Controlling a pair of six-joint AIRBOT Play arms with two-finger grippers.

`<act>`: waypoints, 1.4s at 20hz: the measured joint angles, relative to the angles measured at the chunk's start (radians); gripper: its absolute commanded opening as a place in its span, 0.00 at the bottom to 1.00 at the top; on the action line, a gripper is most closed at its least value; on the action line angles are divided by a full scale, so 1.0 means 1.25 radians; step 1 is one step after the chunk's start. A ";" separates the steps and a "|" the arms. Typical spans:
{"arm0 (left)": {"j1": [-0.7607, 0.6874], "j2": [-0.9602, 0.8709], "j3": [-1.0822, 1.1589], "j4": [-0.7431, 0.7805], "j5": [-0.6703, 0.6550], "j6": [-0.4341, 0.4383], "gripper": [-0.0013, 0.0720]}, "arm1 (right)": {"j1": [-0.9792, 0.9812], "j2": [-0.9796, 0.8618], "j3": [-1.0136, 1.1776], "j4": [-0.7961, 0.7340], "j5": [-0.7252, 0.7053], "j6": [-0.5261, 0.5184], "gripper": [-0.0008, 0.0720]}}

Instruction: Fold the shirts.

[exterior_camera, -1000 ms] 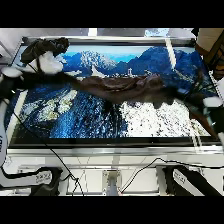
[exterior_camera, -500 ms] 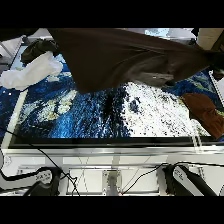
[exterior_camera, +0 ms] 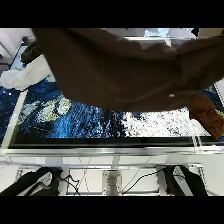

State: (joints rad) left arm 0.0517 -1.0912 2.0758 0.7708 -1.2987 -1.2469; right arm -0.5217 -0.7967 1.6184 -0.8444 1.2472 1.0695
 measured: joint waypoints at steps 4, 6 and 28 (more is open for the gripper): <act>-0.024 0.126 0.005 0.095 -0.015 -0.049 0.02 | 0.000 0.116 0.033 -0.044 0.068 0.031 0.04; -0.028 0.155 0.005 0.140 -0.008 -0.060 0.03 | -0.001 0.153 0.044 -0.058 0.068 0.039 0.04; -0.031 -0.576 -0.115 0.340 0.264 -0.025 0.18 | 0.331 -0.639 -0.202 -0.104 -0.566 0.071 0.67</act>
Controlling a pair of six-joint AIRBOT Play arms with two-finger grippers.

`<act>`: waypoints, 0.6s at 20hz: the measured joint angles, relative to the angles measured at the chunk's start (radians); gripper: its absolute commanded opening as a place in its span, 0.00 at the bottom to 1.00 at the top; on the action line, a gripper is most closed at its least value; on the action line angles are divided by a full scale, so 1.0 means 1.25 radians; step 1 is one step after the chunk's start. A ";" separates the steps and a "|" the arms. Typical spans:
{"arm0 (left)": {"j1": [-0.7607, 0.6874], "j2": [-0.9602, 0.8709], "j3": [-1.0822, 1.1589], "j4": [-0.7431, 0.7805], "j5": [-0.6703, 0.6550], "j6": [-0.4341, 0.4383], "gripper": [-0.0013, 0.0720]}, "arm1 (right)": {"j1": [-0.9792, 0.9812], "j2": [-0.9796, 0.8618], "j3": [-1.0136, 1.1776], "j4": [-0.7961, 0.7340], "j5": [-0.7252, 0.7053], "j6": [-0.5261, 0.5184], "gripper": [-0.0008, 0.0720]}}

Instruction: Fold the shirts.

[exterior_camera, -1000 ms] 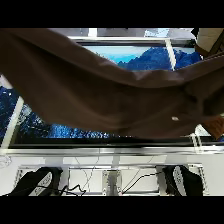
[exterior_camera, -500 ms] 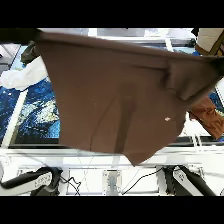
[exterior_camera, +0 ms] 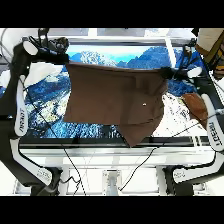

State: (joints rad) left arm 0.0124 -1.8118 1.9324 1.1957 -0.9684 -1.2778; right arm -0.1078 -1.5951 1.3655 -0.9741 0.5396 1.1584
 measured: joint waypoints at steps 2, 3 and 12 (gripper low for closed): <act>0.000 -0.027 0.000 0.000 0.029 0.003 0.79 | 0.018 -0.024 0.000 -0.004 -0.095 -0.002 0.70; 0.000 -0.035 0.001 0.000 0.040 0.004 0.81 | 0.023 -0.030 0.001 -0.007 -0.129 -0.003 0.69; -0.004 0.024 0.120 -0.145 0.058 0.124 0.41 | 0.026 0.149 0.005 -0.135 -0.262 -0.006 0.69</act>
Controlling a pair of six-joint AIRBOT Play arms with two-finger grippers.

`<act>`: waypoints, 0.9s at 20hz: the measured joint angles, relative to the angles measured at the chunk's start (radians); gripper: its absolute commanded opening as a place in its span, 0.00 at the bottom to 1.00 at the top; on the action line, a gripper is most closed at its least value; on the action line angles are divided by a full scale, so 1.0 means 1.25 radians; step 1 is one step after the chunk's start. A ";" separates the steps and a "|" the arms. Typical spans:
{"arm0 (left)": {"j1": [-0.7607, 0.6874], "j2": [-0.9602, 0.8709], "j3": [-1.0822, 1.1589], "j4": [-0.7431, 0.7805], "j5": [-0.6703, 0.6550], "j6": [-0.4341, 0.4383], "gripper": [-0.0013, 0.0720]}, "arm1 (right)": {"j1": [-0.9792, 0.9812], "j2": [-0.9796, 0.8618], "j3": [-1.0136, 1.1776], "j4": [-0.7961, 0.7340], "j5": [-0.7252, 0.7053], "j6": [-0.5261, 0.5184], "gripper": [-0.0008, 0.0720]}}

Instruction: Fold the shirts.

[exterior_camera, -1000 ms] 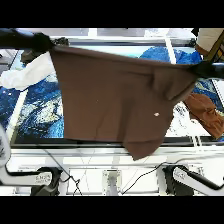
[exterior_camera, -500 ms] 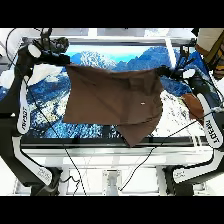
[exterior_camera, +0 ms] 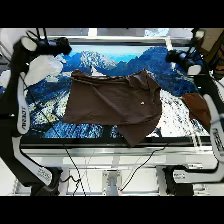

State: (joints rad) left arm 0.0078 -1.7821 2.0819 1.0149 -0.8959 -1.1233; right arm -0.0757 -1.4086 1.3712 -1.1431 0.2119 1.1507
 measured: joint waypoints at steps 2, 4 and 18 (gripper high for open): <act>-0.011 0.081 0.011 -0.035 -0.034 0.074 0.41 | -0.005 0.103 0.000 -0.033 0.030 0.000 0.69; -0.027 0.169 0.016 -0.054 -0.108 0.129 0.22 | -0.007 0.219 0.000 -0.067 0.085 -0.001 0.51; -0.126 0.401 -0.454 0.247 -0.587 -0.186 0.85 | -0.009 0.600 -0.357 -0.277 0.892 0.190 0.54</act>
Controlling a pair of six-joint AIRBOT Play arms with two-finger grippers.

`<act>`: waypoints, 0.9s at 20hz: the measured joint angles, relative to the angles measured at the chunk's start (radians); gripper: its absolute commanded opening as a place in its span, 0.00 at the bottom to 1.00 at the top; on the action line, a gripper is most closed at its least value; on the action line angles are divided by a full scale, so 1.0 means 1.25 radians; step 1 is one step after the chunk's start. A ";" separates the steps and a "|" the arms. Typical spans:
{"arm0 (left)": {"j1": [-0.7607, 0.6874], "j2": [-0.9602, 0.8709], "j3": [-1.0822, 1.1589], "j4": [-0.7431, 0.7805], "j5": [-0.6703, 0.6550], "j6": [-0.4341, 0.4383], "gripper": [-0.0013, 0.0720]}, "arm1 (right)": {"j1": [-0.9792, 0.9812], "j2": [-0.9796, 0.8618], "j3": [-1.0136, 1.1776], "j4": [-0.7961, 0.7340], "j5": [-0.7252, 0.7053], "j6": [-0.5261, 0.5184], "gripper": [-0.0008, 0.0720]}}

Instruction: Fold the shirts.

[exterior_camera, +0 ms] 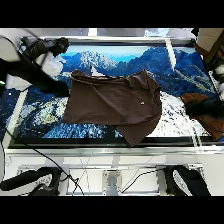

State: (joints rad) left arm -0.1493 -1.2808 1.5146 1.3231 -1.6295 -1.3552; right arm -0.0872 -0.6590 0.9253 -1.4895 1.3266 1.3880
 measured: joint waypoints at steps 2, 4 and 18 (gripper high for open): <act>-0.002 -0.010 -0.117 0.004 0.094 -0.007 0.85 | 0.000 0.002 -0.134 0.041 -0.028 0.013 0.54; -0.004 -0.024 -0.196 -0.020 0.180 -0.014 0.85 | 0.000 -0.003 -0.257 0.109 -0.066 0.015 0.54; -0.005 -0.043 -0.284 -0.139 0.408 -0.005 0.83 | 0.000 -0.234 -0.481 0.493 -0.402 -0.012 0.56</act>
State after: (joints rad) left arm -0.1551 -1.3346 1.1591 1.1488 -1.1194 -1.3621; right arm -0.0872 -0.9516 0.3241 -0.8734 0.8246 1.3727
